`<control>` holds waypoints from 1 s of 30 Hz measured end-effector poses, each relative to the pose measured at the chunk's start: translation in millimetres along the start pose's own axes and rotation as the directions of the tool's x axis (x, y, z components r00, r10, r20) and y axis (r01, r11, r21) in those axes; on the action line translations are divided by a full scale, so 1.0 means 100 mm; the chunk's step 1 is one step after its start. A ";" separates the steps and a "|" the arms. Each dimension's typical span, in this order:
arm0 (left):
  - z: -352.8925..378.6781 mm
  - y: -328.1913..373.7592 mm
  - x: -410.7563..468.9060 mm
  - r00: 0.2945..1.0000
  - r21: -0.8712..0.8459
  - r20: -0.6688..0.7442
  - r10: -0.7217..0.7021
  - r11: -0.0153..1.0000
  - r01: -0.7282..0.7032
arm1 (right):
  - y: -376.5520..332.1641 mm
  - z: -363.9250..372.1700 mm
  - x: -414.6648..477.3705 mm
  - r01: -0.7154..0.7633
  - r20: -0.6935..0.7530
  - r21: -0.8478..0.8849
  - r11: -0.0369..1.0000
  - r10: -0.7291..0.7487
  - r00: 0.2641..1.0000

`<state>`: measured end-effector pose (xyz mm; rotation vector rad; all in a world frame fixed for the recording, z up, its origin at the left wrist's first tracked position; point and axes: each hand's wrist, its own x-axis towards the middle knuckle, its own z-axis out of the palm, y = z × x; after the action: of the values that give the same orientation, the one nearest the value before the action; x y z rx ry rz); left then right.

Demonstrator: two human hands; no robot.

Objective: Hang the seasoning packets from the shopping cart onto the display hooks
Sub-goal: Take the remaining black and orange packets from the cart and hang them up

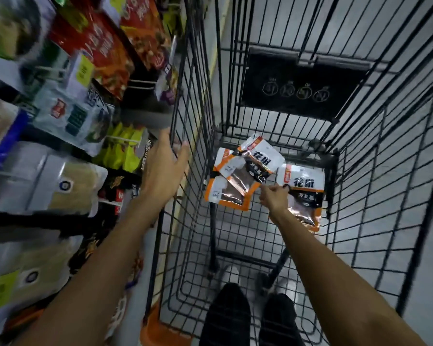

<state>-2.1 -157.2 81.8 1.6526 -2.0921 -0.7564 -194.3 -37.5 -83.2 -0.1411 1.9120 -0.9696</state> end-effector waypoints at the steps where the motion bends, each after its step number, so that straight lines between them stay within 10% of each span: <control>1: 0.02 -0.03 0.02 0.999 -0.006 -0.014 0.037 0.999 -0.037 | 0.06 0.07 0.12 -0.024 0.004 0.008 1.000 0.024 1.000; 15: 0.00 -0.10 0.03 0.990 -0.035 -0.035 0.137 0.990 -0.138 | 0.03 0.46 0.70 -0.308 -0.037 0.270 0.912 0.329 0.944; 30: 0.05 -0.14 0.03 0.989 -0.065 -0.066 0.133 0.988 -0.138 | -0.02 0.67 0.94 -0.254 -0.201 -0.030 0.967 0.243 0.949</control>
<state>4.9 -161.7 68.9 1.4622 -2.0871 -0.7166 -193.0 -120.8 -163.2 0.1666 2.0782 -0.7830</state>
